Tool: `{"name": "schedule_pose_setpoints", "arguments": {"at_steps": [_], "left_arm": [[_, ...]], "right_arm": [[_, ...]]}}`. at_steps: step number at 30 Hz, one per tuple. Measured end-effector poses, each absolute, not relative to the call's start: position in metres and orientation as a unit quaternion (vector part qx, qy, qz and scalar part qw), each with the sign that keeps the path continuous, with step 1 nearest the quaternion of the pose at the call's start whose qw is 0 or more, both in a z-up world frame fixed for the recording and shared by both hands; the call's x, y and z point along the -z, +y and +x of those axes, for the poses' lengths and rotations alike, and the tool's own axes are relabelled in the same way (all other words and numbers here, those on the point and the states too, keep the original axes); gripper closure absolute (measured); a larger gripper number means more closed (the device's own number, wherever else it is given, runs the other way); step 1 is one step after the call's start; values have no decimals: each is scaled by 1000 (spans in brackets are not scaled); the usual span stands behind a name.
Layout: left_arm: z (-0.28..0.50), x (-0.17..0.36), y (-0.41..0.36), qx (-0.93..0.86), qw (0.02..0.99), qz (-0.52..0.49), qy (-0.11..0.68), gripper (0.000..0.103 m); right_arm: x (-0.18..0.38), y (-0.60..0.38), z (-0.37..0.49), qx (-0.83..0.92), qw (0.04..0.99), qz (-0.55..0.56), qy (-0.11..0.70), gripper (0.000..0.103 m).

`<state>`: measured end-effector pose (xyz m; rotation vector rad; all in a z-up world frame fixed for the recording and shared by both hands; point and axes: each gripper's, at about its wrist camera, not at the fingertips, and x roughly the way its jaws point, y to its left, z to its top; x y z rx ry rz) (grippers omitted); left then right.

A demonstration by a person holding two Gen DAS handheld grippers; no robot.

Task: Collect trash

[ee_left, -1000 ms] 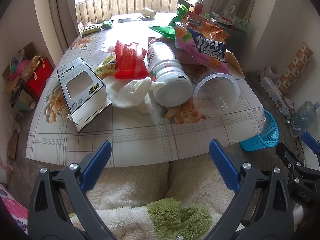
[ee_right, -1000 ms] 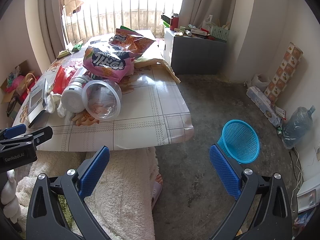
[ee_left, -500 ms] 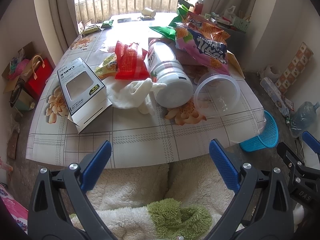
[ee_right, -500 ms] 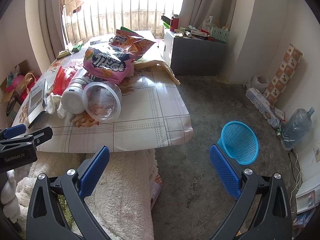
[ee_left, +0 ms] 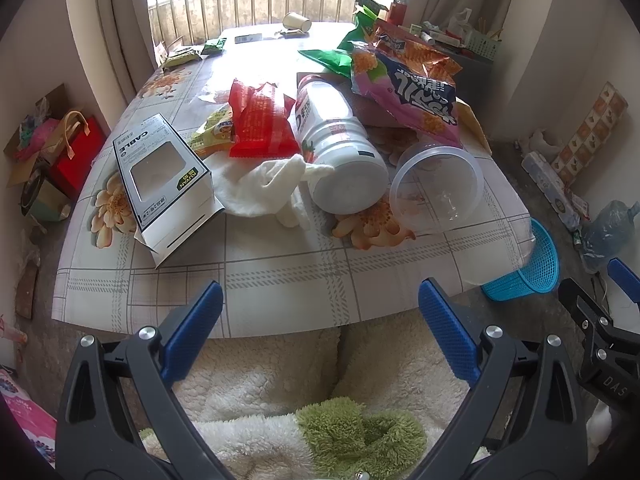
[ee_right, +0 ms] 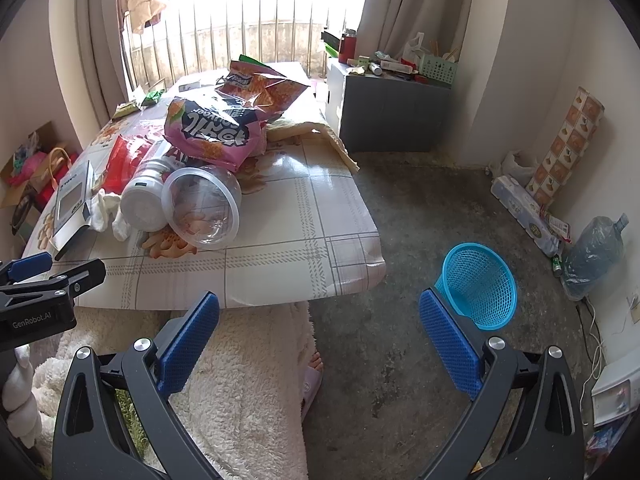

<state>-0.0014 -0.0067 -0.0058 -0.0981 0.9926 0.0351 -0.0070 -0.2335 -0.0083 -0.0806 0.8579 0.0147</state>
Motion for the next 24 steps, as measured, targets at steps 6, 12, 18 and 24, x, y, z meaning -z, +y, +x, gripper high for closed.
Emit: {"name": "schedule_pose_setpoints", "arguments": {"at_steps": [6, 12, 18, 24], "left_arm": [[0, 7, -7, -16, 877, -45, 478, 9], [4, 10, -5, -19, 875, -45, 481, 9], [15, 10, 9, -13, 883, -44, 468, 9], [25, 0, 62, 0, 909, -70, 410, 9]], "right_arm": [[9, -236, -7, -4, 909, -35, 415, 6], [11, -238, -2, -4, 910, -20, 414, 6], [6, -232, 9, -21, 916, 6, 400, 6], [5, -211, 29, -63, 920, 34, 386, 6]]}}
